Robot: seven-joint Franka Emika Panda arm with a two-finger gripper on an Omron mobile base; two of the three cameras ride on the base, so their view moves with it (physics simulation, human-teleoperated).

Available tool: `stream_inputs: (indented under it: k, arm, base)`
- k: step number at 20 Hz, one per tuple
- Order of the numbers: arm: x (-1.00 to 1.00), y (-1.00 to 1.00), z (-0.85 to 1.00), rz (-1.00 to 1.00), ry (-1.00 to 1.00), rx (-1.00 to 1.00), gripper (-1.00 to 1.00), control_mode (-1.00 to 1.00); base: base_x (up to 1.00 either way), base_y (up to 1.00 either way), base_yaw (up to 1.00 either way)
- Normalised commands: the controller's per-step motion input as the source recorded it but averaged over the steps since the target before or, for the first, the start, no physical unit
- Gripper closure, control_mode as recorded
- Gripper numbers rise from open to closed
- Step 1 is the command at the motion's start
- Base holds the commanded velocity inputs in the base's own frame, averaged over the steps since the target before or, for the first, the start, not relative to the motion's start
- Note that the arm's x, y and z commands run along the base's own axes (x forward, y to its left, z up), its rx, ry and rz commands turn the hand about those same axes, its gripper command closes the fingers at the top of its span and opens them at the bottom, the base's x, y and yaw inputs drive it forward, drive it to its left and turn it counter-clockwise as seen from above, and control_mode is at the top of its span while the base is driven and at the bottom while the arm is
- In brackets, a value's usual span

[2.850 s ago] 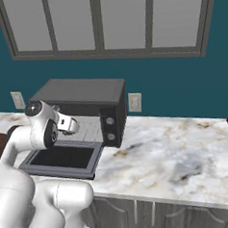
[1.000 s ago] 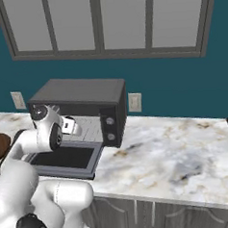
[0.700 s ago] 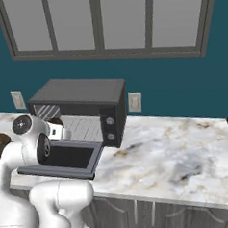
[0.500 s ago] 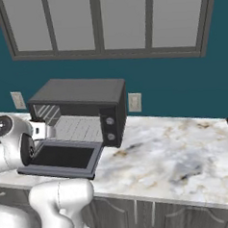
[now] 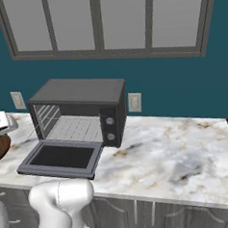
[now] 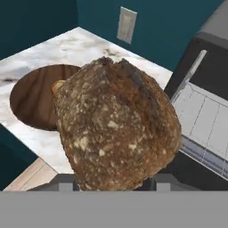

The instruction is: Pick up the heated bread from the toaster oven and place it in the bowl. Then move the bread bowl to the dining counter.

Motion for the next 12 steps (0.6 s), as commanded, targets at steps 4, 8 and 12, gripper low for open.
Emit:
stream_inputs:
  k: [4, 8, 12]
  arm:
    - [0.00, 1.00, -0.19, 0.28, 0.22, -0.15, 1.00, -1.00]
    - [0.04, 1.00, -0.68, 0.13, 0.13, -0.19, 1.00, -1.00]
    - [0.18, 0.94, -0.96, 0.04, 0.04, -0.16, 1.00, -1.00]
  base:
    - [0.00, 0.00, 0.00]
    - [0.00, 0.00, 0.00]
    - [0.00, 0.00, 0.00]
